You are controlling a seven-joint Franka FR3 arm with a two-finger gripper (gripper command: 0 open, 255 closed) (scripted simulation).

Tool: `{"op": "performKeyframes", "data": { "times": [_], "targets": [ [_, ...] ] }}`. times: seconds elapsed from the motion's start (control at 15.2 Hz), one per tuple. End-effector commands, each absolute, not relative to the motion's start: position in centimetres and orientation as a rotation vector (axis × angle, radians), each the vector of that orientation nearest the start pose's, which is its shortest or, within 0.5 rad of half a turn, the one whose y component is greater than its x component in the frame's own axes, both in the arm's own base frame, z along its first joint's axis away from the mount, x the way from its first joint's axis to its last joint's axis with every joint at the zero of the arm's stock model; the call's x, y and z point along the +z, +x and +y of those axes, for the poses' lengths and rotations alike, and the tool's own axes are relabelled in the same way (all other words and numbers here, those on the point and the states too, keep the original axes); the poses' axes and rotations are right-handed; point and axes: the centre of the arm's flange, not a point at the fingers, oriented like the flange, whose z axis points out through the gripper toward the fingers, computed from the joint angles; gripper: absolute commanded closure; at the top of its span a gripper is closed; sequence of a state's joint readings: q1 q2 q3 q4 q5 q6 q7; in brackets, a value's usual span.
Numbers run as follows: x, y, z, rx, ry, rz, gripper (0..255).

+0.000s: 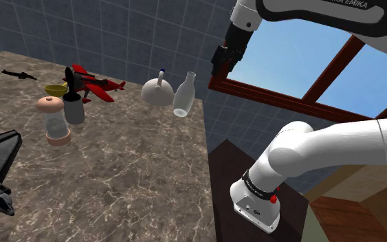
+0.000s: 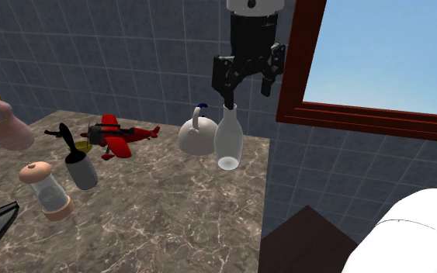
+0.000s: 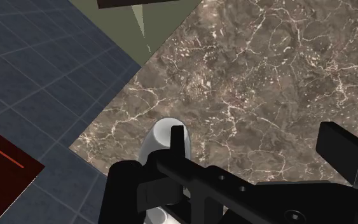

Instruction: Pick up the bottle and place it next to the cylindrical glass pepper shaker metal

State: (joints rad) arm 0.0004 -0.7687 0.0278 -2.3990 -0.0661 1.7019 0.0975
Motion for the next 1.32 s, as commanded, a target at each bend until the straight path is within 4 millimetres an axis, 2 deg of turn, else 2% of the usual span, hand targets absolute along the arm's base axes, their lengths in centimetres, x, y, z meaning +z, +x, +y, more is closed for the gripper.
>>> {"op": "performKeyframes", "data": {
  "times": [0.0,0.66,1.25],
  "targets": [
    [57.7,32.3,0.5,-0.123,-3.218,0.113,0],
    [51.5,41.3,-7.2,-0.157,-3.169,-0.071,0],
    [46.0,49.8,-12.8,-0.186,-3.118,-0.225,0]
  ]
}}
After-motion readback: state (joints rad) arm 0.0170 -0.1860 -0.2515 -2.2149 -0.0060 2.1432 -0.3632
